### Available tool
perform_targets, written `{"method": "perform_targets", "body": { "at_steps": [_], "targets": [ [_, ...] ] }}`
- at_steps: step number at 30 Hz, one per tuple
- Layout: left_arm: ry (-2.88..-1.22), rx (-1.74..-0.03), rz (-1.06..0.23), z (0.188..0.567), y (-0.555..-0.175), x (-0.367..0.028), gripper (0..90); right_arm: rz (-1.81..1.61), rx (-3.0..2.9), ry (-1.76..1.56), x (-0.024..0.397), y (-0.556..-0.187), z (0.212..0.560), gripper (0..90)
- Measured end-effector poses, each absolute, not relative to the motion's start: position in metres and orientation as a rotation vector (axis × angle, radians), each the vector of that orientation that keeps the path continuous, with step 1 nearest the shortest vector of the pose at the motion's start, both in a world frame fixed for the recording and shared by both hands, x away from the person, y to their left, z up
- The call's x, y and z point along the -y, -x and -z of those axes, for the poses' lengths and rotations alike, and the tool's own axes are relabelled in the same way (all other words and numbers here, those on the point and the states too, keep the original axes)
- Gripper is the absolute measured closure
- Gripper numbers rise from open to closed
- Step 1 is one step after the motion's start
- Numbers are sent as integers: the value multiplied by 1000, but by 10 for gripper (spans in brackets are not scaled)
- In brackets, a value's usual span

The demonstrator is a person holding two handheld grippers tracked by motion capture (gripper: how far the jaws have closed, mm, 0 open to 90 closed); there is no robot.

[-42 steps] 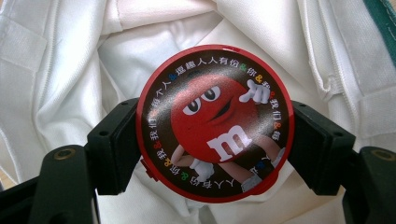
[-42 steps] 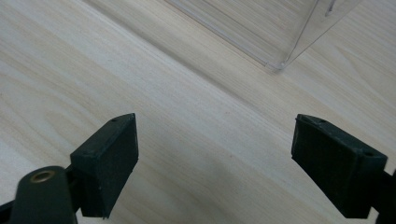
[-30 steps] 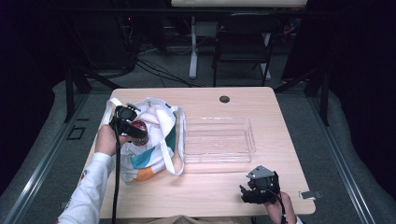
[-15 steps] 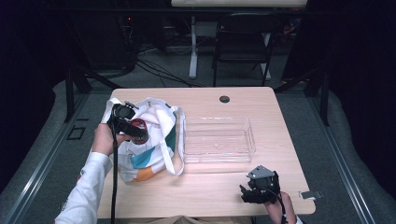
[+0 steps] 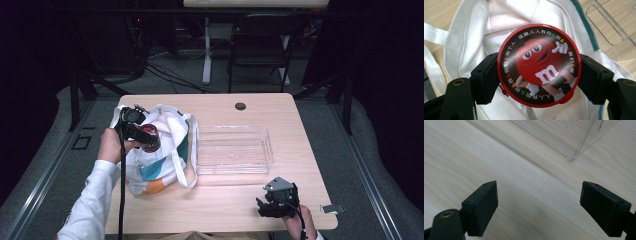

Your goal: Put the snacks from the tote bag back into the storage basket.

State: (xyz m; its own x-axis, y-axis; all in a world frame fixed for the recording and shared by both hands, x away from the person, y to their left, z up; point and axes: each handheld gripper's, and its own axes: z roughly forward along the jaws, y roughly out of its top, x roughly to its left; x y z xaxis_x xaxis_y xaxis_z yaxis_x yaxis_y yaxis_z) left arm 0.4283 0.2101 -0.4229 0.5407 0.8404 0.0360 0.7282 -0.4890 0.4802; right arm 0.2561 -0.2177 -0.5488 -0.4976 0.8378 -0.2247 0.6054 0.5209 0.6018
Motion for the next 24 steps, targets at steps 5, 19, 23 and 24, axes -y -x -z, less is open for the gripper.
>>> {"method": "perform_targets", "body": {
  "at_steps": [5,19,23,24],
  "targets": [
    [-2373,-1273,-382,412,-431,-205,260,-625,-2272,-1172,218,-256,549,142],
    [-2387,-1259,-379,399,-433,-198,260,-641,-2283,-1159,215,-260,549,142],
    [-2385,-1246,-377,392,-433,-196,260,-641,-2291,-1151,214,-262,549,142],
    [-2388,-1245,-379,390,-432,-195,260,-639,-2286,-1153,213,-262,549,142]
  ]
}}
